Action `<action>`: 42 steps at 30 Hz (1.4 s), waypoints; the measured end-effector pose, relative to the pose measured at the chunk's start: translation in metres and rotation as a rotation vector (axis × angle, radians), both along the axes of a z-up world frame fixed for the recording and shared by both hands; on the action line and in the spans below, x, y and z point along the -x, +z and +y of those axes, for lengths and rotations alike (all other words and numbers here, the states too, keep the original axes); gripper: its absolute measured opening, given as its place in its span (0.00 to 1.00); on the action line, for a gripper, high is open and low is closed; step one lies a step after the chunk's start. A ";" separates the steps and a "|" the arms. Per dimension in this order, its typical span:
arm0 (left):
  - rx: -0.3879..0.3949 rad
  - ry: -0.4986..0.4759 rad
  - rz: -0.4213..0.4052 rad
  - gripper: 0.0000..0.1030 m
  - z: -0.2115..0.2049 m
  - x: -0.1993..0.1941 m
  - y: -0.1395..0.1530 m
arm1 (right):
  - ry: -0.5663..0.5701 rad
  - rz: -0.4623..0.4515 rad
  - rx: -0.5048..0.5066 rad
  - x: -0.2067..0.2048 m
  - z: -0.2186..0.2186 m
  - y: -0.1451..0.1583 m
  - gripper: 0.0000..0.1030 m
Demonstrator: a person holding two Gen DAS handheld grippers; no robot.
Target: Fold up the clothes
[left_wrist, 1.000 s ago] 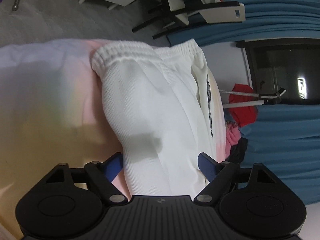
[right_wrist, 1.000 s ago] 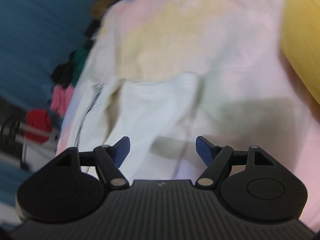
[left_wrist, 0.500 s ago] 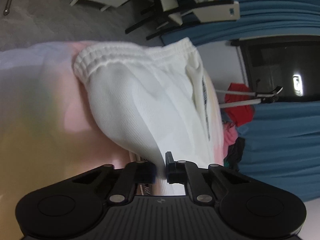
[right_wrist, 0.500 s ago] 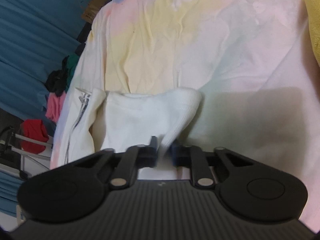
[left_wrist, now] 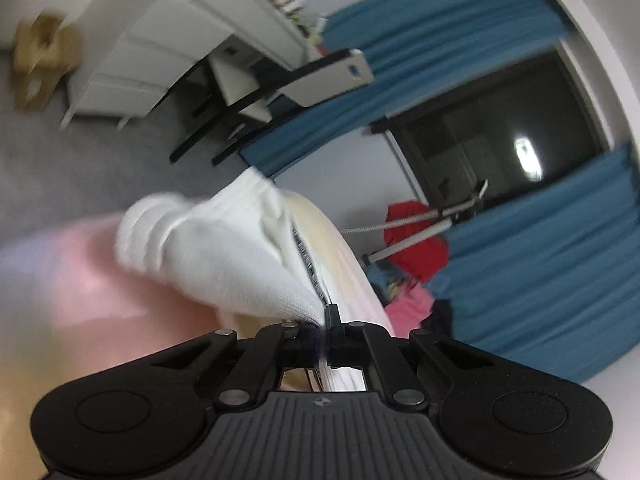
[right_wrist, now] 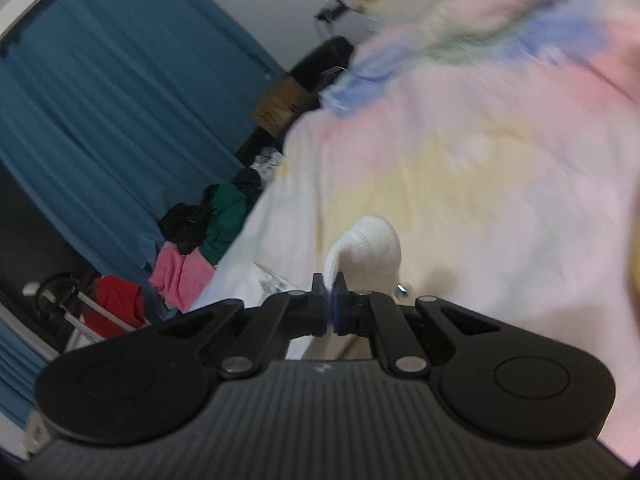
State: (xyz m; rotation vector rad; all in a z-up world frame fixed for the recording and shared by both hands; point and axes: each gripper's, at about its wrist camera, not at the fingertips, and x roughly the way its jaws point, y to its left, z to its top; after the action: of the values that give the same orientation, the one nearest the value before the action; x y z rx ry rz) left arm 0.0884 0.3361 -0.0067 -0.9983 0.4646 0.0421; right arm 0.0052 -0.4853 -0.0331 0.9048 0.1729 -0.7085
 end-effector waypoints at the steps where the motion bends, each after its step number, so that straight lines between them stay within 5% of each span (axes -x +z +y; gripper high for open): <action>1: -0.001 -0.003 0.006 0.02 -0.002 -0.019 0.004 | 0.009 0.009 0.022 -0.015 -0.003 0.008 0.05; 7: 0.008 0.006 0.077 0.03 -0.011 -0.161 0.012 | 0.076 0.099 0.090 -0.157 -0.031 0.035 0.05; 14: -0.269 -0.015 0.147 0.04 -0.059 -0.337 -0.027 | 0.087 0.274 0.183 -0.306 -0.045 -0.006 0.06; 21: -0.410 -0.032 0.260 0.09 -0.089 -0.409 -0.085 | 0.088 0.381 0.217 -0.359 -0.055 -0.058 0.09; 23: -0.432 -0.047 0.247 0.14 -0.091 -0.409 -0.083 | 0.100 0.364 0.208 -0.355 -0.056 -0.058 0.10; 25: -0.401 -0.063 0.244 0.31 -0.086 -0.396 -0.079 | 0.117 0.330 0.202 -0.347 -0.057 -0.054 0.15; 28: -0.405 -0.079 0.208 0.63 -0.082 -0.366 -0.061 | 0.159 0.274 0.206 -0.323 -0.048 -0.040 0.44; 30: -0.412 -0.085 0.164 0.71 -0.080 -0.338 -0.047 | 0.163 0.210 0.190 -0.295 -0.039 -0.032 0.65; 31: -0.400 -0.089 0.147 0.77 -0.079 -0.321 -0.042 | 0.163 0.176 0.178 -0.280 -0.034 -0.029 0.65; 35: -0.265 -0.093 0.154 0.80 -0.065 -0.254 -0.044 | 0.165 0.056 0.050 -0.216 -0.026 -0.026 0.65; 42: -0.013 -0.046 0.221 0.82 -0.032 -0.156 -0.103 | 0.136 -0.055 -0.256 -0.112 -0.023 -0.065 0.67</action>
State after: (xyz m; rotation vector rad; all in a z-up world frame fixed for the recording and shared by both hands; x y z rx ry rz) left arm 0.2442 0.3036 -0.1100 -0.9745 0.6888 0.1146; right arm 0.1171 -0.5087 -0.0984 1.1440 0.2781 -0.5419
